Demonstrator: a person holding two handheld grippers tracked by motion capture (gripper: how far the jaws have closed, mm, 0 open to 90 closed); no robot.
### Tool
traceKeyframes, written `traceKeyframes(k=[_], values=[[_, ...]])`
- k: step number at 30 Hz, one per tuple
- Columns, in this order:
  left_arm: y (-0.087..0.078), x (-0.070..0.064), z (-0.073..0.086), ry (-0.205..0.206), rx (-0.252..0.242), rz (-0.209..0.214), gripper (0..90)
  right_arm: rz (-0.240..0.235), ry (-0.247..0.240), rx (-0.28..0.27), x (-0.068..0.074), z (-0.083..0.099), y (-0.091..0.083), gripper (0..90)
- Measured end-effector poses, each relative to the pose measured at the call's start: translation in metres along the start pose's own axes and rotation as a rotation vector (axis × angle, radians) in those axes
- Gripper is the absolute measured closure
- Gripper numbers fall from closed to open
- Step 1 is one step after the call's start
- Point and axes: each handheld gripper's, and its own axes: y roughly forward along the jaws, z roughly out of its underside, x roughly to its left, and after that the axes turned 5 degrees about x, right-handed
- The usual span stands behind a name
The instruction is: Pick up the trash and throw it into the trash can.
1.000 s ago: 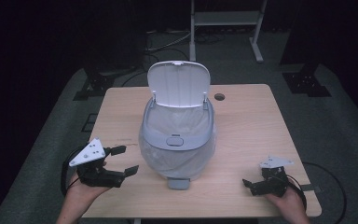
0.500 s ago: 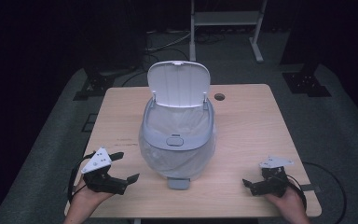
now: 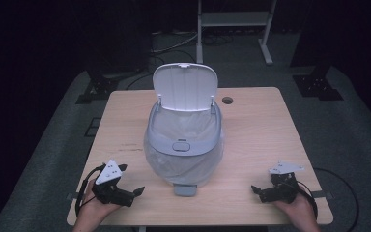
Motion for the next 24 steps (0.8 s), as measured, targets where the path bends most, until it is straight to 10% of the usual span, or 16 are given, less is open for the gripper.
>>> traceKeyframes(k=[24], values=[[0.042, 0.011, 0.035, -0.024, 0.143, 0.017, 0.0, -0.001, -0.013, 0.016, 0.003, -0.002, -0.001, 0.0]])
